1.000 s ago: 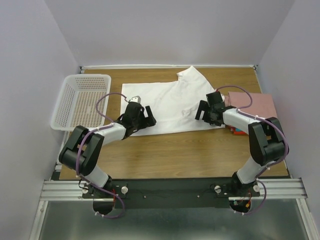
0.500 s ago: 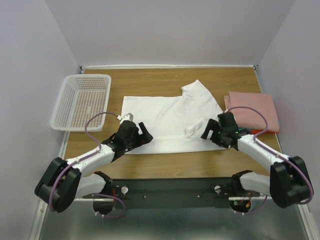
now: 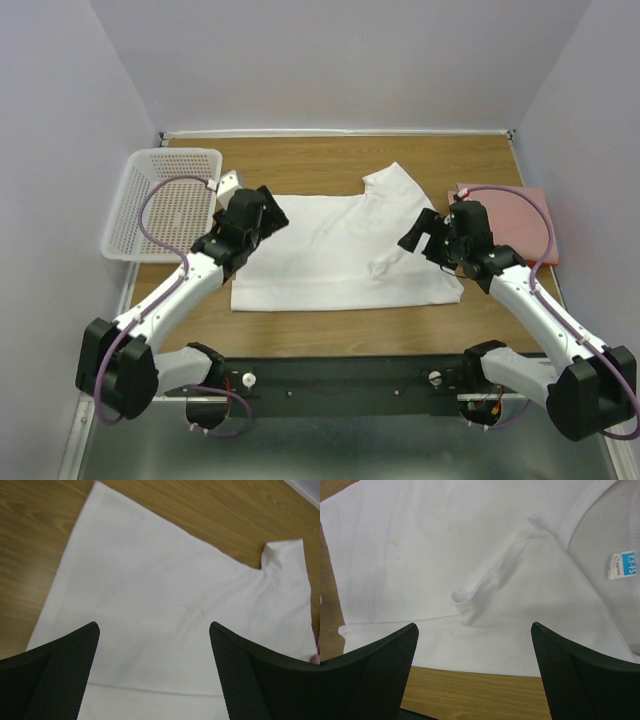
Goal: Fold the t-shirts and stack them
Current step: Fold the tshirt
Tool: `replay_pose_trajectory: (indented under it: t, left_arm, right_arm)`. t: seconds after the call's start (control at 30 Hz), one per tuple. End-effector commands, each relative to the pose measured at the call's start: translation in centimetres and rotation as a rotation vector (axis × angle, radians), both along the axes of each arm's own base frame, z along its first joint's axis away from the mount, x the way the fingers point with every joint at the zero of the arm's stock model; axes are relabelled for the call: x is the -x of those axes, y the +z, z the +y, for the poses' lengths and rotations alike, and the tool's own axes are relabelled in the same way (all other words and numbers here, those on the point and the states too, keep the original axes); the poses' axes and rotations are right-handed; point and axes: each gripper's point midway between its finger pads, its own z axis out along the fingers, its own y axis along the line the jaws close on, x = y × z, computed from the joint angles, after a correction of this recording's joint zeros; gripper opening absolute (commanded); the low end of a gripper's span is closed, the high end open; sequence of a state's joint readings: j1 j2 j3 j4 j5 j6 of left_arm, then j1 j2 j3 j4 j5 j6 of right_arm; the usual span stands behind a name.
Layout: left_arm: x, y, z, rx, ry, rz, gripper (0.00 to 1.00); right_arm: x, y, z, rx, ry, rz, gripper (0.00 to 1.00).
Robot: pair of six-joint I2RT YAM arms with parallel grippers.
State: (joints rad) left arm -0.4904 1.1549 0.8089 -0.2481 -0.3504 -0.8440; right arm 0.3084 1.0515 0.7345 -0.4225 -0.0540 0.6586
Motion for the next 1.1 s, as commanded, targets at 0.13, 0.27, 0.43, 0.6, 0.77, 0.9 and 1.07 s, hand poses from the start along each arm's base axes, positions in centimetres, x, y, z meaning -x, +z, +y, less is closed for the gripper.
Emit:
replay_pose_trajectory:
  t: [0.13, 0.27, 0.43, 0.6, 0.77, 0.9, 1.07]
  left_arm:
    - [-8.8, -0.8, 4.4, -0.24, 0.117, 0.105, 0.98]
    - [-13.5, -2.6, 3.9, -0.293, 0.111, 0.169, 0.95]
    - [-16.9, -5.0, 5.3, -0.321, 0.14, 0.245, 0.88]
    - [-18.7, -8.6, 5.9, -0.332, 0.135, 0.314, 0.81]
    - [-19.3, -11.3, 7.5, -0.336, 0.163, 0.381, 0.76]
    - [-19.3, -12.2, 8.1, -0.33, 0.178, 0.396, 0.73]
    - [-19.1, -13.6, 8.4, -0.341, 0.187, 0.425, 0.63]
  right_arm:
    - [-0.3, -0.7, -0.8, 0.078, 0.014, 0.01, 1.0]
    - [-0.2, -0.7, -1.0, 0.092, 0.015, 0.002, 1.0]
    - [-0.3, -0.7, -1.6, 0.115, 0.002, -0.009, 1.0]
    - [-0.1, -0.8, -1.7, 0.12, 0.004, -0.012, 1.0]
    - [0.1, -1.5, -1.7, 0.125, 0.004, 0.01, 1.0]
    - [0.3, -1.9, -1.8, 0.125, 0.003, 0.02, 1.0]
    - [0.4, -1.9, -1.8, 0.124, 0.005, 0.018, 1.0]
